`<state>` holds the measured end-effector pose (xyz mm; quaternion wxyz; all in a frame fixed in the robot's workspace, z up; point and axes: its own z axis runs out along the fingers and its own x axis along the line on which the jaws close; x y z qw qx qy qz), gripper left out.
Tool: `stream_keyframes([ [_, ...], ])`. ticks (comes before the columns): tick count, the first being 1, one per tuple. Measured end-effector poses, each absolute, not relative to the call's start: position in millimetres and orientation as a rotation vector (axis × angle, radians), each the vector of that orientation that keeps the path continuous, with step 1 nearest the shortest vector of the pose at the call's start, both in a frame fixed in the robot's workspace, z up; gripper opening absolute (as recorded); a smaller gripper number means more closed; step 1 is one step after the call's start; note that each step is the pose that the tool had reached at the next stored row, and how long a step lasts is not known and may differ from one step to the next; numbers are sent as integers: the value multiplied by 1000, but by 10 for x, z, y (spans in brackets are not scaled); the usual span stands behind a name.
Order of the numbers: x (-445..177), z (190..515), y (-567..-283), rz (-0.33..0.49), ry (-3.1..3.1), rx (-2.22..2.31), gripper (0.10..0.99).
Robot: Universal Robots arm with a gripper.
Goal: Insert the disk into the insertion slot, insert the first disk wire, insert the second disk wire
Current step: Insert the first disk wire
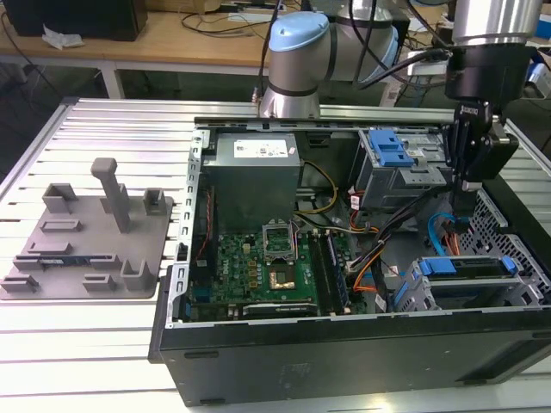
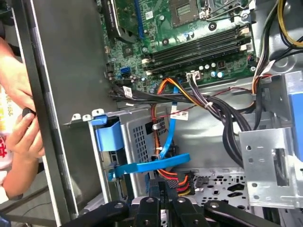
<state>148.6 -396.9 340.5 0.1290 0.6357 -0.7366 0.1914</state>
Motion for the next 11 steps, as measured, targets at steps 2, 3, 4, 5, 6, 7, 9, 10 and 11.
stream_keyframes([
  [2,1486,3424,-4013,551,-2145,1851,165],
  [3,1487,3431,-4048,549,-2146,1852,165],
  [4,1488,3436,-4076,549,-2147,1852,165],
  [5,1489,3441,-4111,548,-2147,1852,165],
  [6,1497,3452,-4167,547,-2148,1853,165],
  [7,1519,3473,-4237,546,-2149,1854,165],
  [9,1547,3480,-4275,542,-2151,1856,165],
  [10,1558,3481,-4287,539,-2152,1858,165],
  [11,1570,3481,-4324,530,-2157,1863,165],
])
